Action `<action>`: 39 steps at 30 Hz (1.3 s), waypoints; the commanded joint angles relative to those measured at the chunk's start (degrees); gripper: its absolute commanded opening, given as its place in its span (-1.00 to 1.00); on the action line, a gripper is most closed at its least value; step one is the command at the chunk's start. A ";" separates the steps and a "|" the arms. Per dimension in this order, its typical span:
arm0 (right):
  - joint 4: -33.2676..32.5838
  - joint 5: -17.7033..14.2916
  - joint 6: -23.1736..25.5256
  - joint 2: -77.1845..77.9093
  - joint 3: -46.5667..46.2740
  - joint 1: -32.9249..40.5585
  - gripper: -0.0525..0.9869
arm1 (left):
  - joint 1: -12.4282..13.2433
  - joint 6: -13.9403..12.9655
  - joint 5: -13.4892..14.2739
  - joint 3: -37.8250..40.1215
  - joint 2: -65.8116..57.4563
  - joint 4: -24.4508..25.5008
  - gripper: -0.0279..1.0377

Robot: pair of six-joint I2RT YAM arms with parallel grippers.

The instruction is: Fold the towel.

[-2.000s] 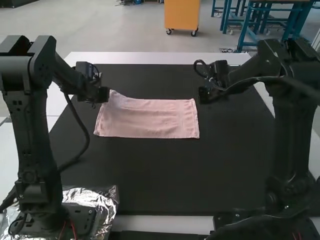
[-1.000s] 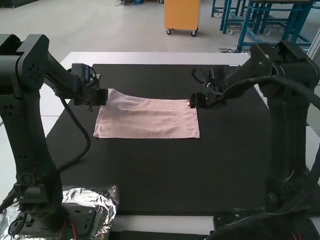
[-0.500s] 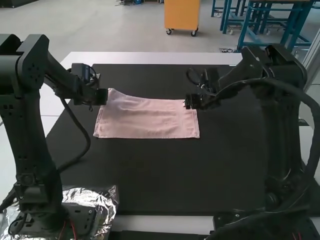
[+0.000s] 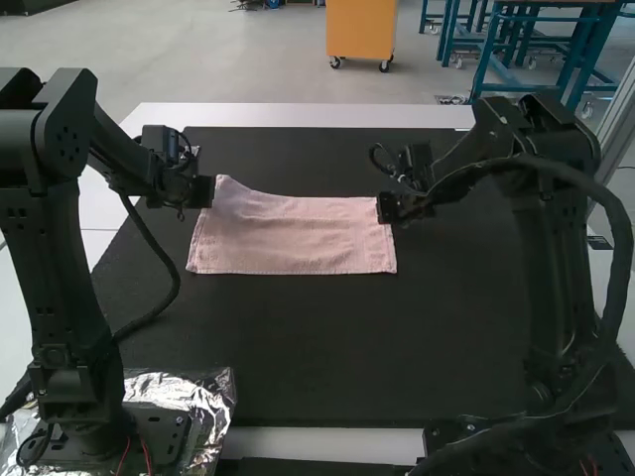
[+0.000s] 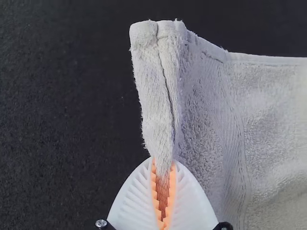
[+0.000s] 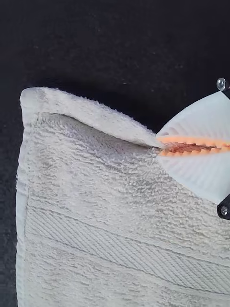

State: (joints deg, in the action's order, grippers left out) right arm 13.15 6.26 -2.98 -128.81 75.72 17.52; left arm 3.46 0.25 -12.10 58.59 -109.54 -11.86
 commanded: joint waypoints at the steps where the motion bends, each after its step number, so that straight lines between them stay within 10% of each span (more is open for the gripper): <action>1: 0.39 1.47 0.00 0.41 -1.98 0.24 -0.95 | 0.05 -0.34 -1.35 -0.14 1.34 -0.62 -0.90; 39: -6.73 8.42 1.49 31.43 -21.06 -4.25 -0.96 | 0.23 -3.24 -0.82 -11.30 13.82 1.40 -0.90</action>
State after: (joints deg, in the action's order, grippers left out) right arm 6.63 13.96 -2.09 -100.51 55.57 14.37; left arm 3.49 -2.17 -13.13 48.14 -98.35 -10.35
